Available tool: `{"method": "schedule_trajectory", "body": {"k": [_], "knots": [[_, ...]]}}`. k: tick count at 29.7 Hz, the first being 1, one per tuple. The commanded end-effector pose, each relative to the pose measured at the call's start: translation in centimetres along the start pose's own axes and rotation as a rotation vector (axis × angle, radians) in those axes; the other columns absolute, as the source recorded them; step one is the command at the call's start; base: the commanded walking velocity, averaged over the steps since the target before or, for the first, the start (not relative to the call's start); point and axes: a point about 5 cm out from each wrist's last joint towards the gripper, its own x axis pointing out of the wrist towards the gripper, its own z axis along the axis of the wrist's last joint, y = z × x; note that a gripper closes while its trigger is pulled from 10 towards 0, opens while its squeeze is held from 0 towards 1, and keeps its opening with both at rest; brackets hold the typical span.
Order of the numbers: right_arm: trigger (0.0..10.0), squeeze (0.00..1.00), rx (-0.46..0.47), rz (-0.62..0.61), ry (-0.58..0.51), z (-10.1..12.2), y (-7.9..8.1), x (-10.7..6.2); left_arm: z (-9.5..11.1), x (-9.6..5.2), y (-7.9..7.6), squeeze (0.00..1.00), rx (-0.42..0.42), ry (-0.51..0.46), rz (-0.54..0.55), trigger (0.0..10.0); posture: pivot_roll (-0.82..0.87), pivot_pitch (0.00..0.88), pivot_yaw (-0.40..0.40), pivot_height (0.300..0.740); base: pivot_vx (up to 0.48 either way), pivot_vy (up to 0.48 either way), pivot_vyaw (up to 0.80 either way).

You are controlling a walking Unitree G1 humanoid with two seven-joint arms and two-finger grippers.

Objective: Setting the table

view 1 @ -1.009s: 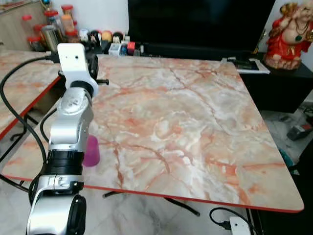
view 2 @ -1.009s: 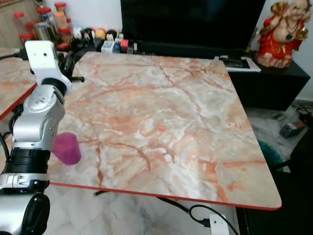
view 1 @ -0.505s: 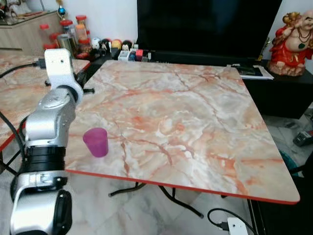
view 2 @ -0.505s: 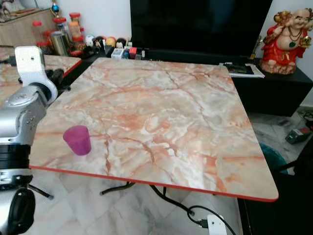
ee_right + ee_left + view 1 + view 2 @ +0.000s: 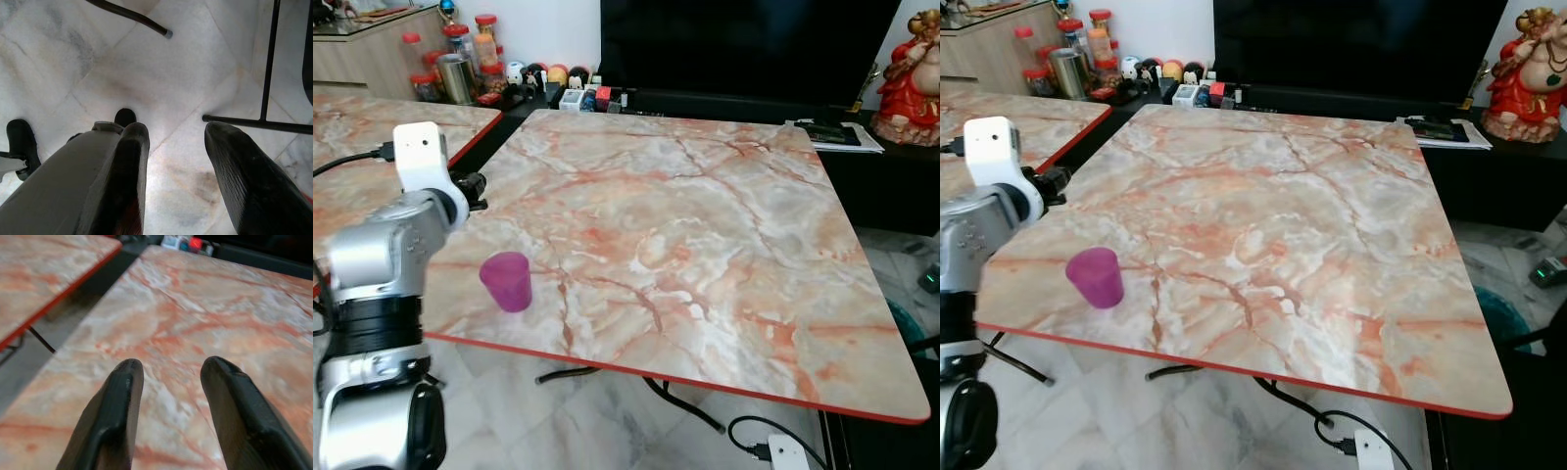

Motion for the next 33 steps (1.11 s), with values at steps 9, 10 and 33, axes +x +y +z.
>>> {"method": "schedule_trajectory", "body": {"k": [9, 10, 33], "knots": [[10.0, 0.00, -0.019, 0.007, 0.012, 0.0, 0.0, 0.0, -3.4, -3.0, 1.3, 0.00, -0.012, 0.174, -0.108, 10.0, 0.07, 0.000, 0.005, 0.740, 0.000, 0.000, 0.00], [10.0, 0.00, -0.019, 0.007, 0.012, 0.0, 0.0, 0.0, -3.4, -3.0, 1.3, 0.00, -0.012, 0.174, -0.108, 10.0, 0.07, 0.000, 0.005, 0.740, 0.000, 0.000, 0.00], [10.0, 0.00, -0.028, 0.008, 0.012, 0.0, 0.1, 0.0, -4.8, -2.1, 1.2, 0.00, -0.069, 0.136, -0.018, 10.0, 0.06, 0.000, 0.013, 0.740, 0.000, 0.000, 0.00]]}}
